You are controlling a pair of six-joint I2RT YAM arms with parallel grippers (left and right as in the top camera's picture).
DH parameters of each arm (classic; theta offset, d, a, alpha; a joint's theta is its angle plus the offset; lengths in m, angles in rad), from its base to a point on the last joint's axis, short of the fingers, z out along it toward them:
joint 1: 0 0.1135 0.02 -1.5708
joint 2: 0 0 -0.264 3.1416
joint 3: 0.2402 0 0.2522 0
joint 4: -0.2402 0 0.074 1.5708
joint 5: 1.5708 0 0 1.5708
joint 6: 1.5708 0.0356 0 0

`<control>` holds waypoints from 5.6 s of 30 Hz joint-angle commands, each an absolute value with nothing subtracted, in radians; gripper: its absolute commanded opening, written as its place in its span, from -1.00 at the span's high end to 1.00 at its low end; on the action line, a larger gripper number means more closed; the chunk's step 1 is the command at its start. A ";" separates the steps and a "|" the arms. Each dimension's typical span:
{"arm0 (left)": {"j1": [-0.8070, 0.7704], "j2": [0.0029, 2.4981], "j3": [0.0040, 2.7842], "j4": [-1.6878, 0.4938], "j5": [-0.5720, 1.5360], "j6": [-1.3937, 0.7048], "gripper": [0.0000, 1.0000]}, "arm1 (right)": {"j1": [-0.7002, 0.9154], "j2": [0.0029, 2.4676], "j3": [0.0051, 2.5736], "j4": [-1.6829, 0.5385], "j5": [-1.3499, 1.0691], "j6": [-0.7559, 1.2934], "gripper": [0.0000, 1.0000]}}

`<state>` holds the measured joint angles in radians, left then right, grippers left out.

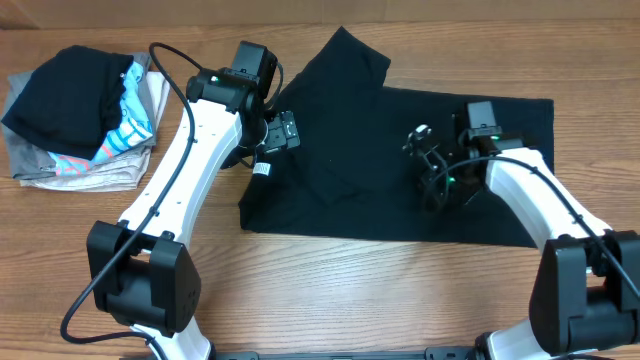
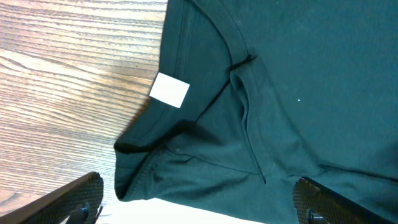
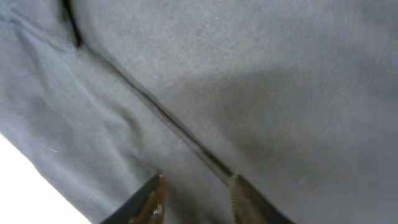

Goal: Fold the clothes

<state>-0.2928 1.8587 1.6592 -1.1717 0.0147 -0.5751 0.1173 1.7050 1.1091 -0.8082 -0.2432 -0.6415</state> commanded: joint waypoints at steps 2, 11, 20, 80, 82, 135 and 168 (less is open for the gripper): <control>-0.288 1.864 1.660 -1.171 0.019 -0.576 -1.00 | 0.118 1.726 1.126 -0.792 -0.150 -0.715 0.23; -0.289 1.864 1.660 -1.171 0.019 -0.576 -1.00 | 0.118 1.799 1.119 -0.791 -0.183 -0.715 0.41; -0.289 1.864 1.660 -1.171 0.019 -0.576 -0.99 | 0.118 1.804 1.118 -0.823 -0.194 -0.714 0.39; -0.289 1.864 1.660 -1.171 0.019 -0.576 -1.00 | 0.117 1.858 1.112 -0.780 -0.205 -0.707 0.92; -0.289 1.864 1.660 -1.171 0.019 -0.576 -1.00 | 0.117 1.858 1.112 -0.778 -0.215 -0.707 0.92; -0.289 1.864 1.660 -1.171 0.019 -0.576 -1.00 | 0.135 1.848 1.295 -0.890 -0.507 -0.356 0.35; -0.289 1.864 1.660 -1.171 0.019 -0.576 -0.99 | 0.668 1.858 1.197 -0.457 -0.019 0.124 -0.17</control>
